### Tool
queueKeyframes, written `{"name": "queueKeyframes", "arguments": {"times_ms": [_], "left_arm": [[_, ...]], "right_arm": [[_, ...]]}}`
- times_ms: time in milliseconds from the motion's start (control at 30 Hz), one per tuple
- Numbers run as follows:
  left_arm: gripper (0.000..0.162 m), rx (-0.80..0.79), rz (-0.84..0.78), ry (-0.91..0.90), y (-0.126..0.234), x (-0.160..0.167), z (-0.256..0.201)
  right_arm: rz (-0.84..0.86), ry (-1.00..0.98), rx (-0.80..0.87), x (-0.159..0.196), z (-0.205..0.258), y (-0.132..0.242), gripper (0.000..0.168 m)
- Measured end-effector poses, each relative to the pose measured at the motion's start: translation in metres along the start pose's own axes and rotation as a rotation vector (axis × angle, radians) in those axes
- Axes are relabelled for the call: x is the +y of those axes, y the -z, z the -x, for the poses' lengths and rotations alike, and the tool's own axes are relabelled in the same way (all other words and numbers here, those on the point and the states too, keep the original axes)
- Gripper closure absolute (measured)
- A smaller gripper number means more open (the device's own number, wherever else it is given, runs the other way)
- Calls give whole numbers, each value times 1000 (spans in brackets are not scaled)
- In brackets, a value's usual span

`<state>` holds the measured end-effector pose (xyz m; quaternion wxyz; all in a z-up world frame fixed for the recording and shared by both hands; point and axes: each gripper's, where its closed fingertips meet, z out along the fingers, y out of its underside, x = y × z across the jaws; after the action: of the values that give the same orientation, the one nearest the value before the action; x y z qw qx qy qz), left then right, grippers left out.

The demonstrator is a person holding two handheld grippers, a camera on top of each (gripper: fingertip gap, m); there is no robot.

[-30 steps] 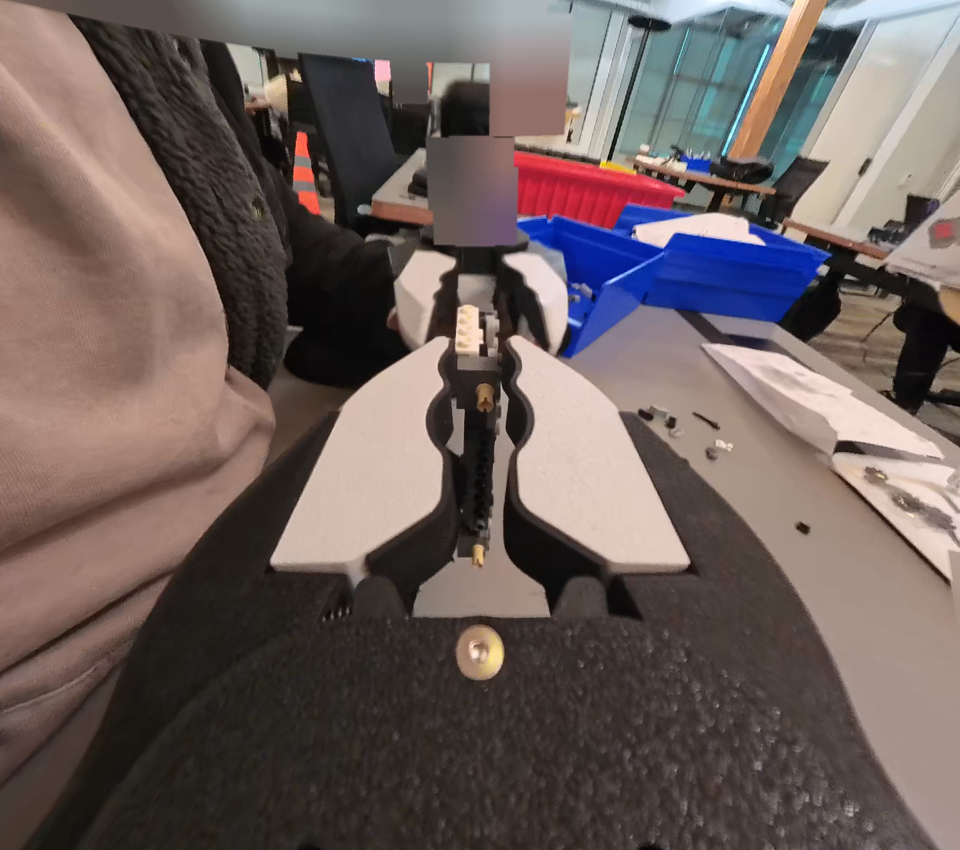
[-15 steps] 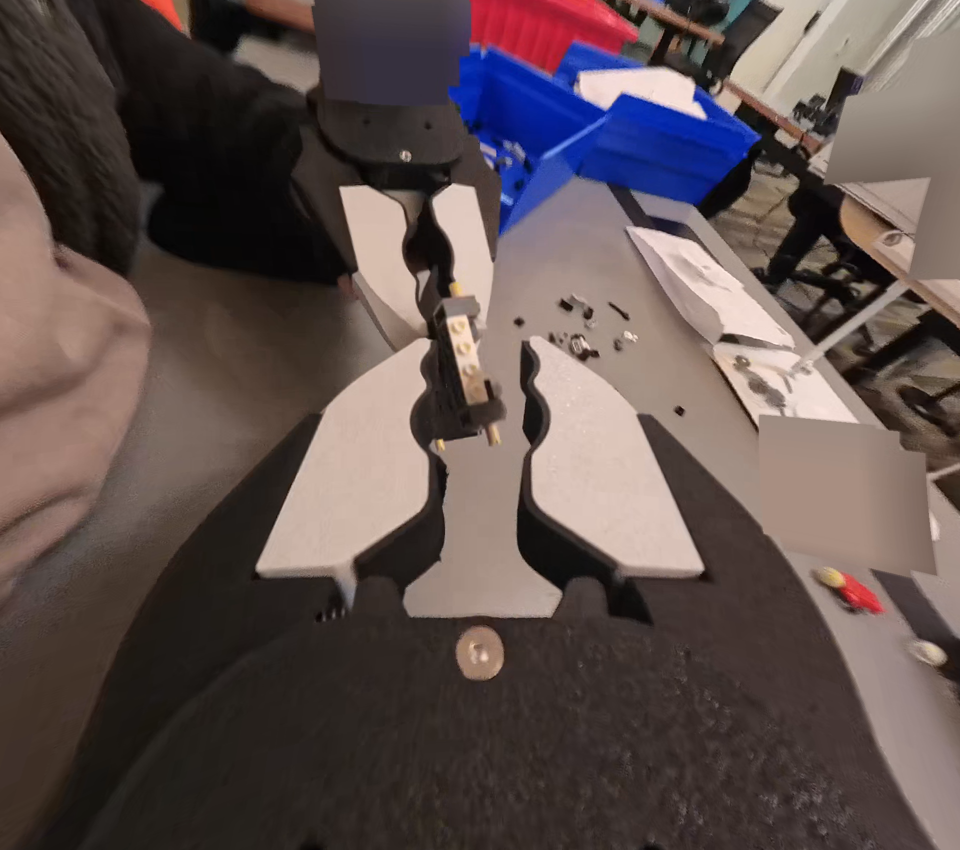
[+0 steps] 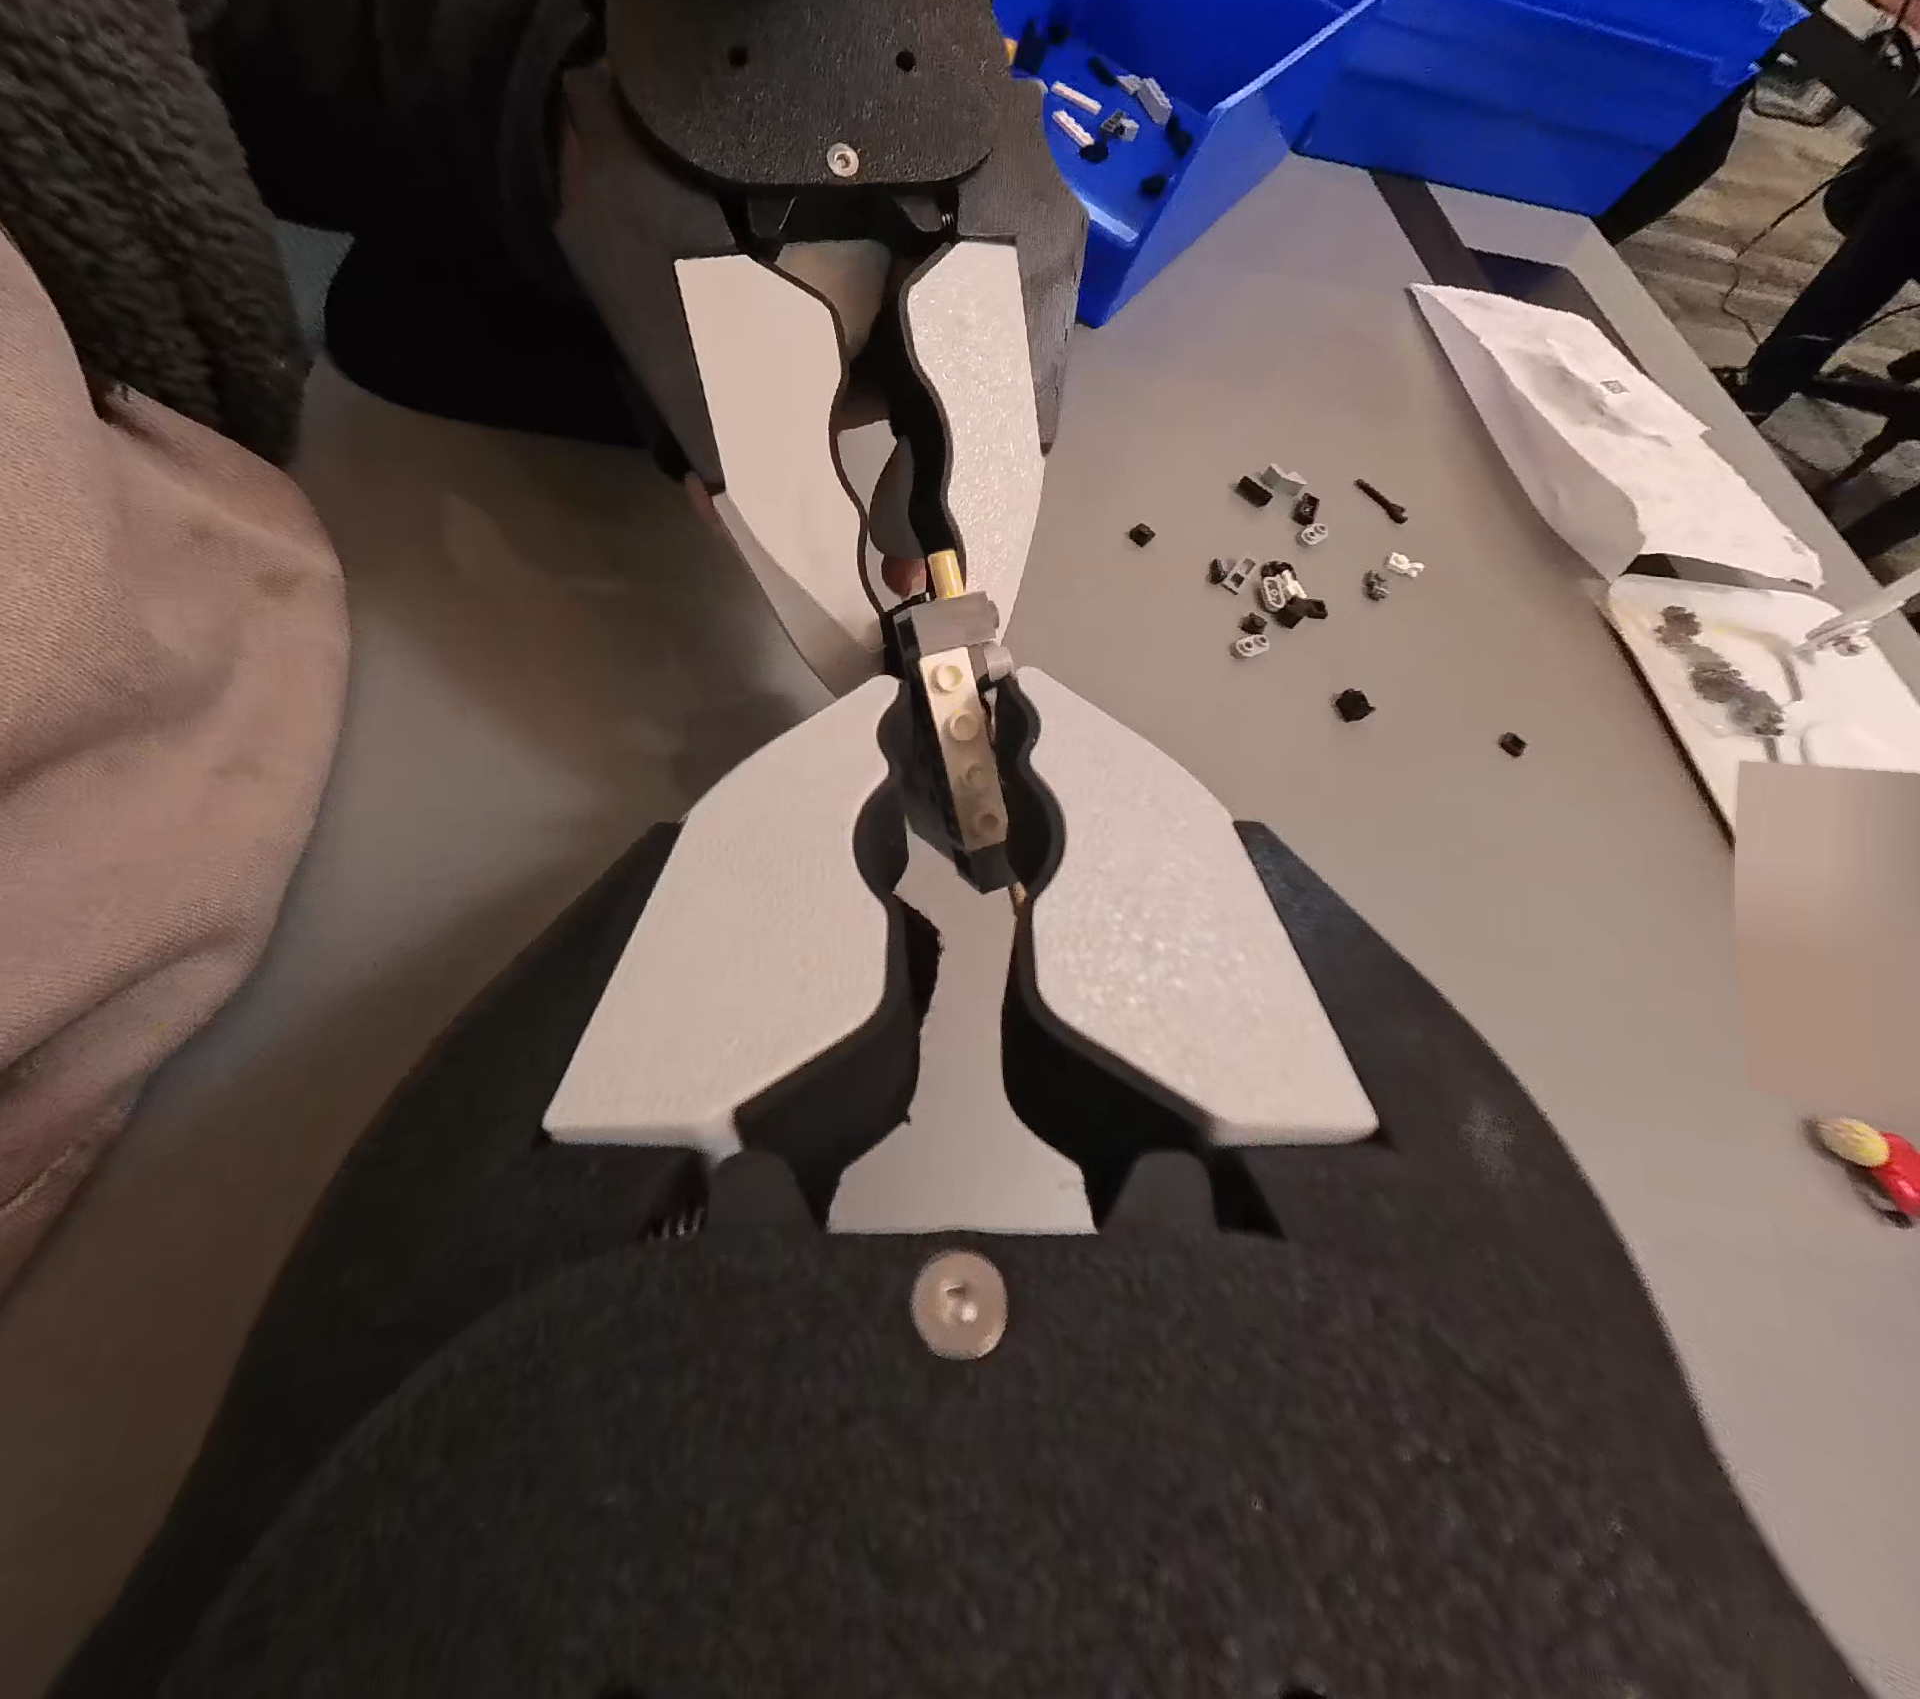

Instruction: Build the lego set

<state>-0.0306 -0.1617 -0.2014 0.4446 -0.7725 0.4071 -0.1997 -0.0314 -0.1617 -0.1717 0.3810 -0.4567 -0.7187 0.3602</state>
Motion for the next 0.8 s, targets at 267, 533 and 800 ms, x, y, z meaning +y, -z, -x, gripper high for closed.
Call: {"name": "queueKeyframes", "arguments": {"times_ms": [267, 533, 800], "left_arm": [[151, -19, 159, 53, 2, 8, 1], [151, -16, 206, 65, 5, 9, 0], [151, -18, 177, -5, 9, 5, -3]], "right_arm": [[-1, -71, -45, 5, 0, -4, 153], [-34, -145, -101, 4, 2, -4, 154], [-47, -82, -65, -1, 5, -1, 156]]}}
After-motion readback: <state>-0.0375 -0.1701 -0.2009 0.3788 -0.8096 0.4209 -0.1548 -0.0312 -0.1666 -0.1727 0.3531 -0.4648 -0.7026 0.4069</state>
